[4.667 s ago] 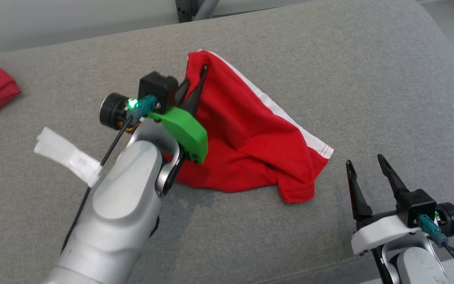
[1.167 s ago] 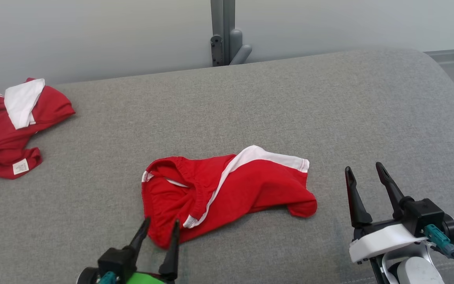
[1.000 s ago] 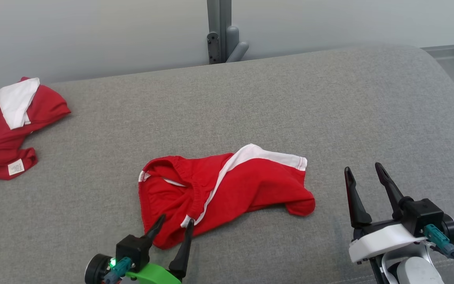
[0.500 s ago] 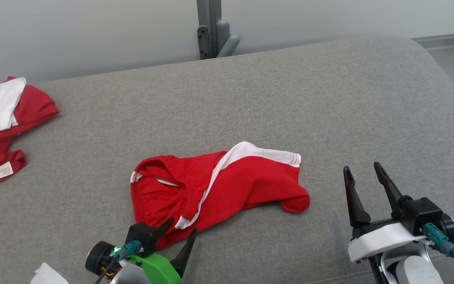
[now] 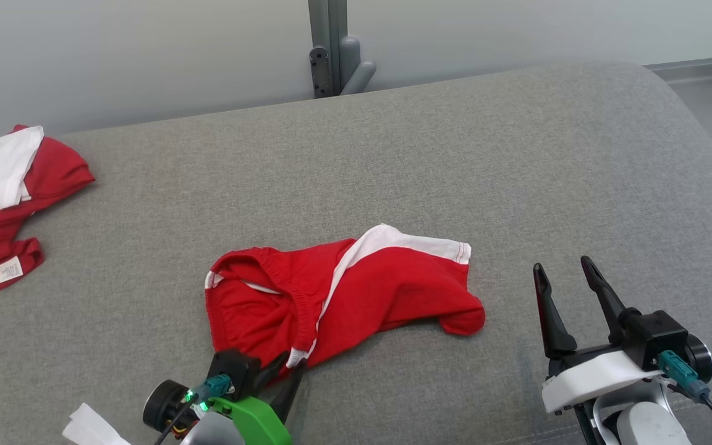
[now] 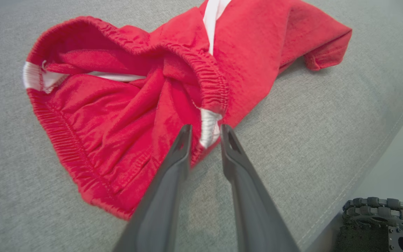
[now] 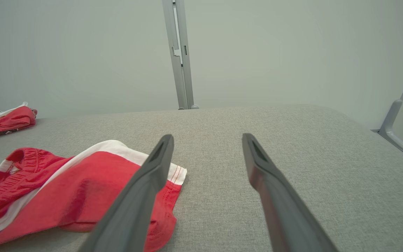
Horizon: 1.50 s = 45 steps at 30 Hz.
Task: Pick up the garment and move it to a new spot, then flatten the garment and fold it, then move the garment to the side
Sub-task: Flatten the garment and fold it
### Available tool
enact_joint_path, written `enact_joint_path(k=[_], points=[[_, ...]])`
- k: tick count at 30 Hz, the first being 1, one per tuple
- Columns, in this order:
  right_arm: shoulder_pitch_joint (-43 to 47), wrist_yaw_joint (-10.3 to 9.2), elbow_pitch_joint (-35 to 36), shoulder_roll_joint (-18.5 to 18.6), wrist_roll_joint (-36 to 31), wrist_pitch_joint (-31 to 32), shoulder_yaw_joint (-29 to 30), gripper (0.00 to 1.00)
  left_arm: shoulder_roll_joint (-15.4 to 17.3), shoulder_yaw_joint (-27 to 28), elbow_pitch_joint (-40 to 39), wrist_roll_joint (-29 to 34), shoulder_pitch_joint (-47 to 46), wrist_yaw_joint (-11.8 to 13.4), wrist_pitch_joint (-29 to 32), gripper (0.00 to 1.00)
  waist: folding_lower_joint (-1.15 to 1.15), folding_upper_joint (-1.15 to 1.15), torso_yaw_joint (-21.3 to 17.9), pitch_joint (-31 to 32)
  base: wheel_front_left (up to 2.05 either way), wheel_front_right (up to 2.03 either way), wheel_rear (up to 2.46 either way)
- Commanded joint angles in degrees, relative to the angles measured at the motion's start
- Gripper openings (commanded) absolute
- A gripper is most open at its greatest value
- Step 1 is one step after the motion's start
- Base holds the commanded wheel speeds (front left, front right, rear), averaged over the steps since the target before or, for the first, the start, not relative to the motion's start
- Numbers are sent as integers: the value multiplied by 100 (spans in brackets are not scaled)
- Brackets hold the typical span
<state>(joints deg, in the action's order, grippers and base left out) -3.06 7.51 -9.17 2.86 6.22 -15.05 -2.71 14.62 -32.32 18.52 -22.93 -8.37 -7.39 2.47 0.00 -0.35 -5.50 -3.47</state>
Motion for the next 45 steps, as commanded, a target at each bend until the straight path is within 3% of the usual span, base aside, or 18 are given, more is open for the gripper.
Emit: enact_joint_path(k=[1,4,6,16,23,39,45], points=[[-24,-4,-11,5,-2,-17,-10,100,-32,-15,72,-58,-107,-11,-20,40,0,35,-8,7,0,0,0],[-30,-4,-7,5,-7,-17,-13,100,-80,-10,196,-81,-176,4,-108,23,0,35,-24,8,0,0,0],[-15,-4,4,6,-12,-17,0,100,-115,14,239,-110,-200,13,-199,0,0,35,-31,6,0,0,0],[-101,-4,-214,6,137,-17,134,100,-86,690,-1,-487,149,417,-1080,0,0,35,102,-4,0,0,0],[-670,-3,-1075,8,585,153,70,100,-97,1057,-19,-755,333,645,-1367,0,0,35,230,-54,0,0,0],[-2518,-3,-2319,790,2564,2106,-1525,100,-326,976,470,-705,-124,543,-1585,0,0,35,625,-625,0,0,0],[-2817,-3,-2713,961,2978,2084,-1956,100,-380,915,662,-690,-302,455,-1644,0,0,35,776,-781,0,0,0]])
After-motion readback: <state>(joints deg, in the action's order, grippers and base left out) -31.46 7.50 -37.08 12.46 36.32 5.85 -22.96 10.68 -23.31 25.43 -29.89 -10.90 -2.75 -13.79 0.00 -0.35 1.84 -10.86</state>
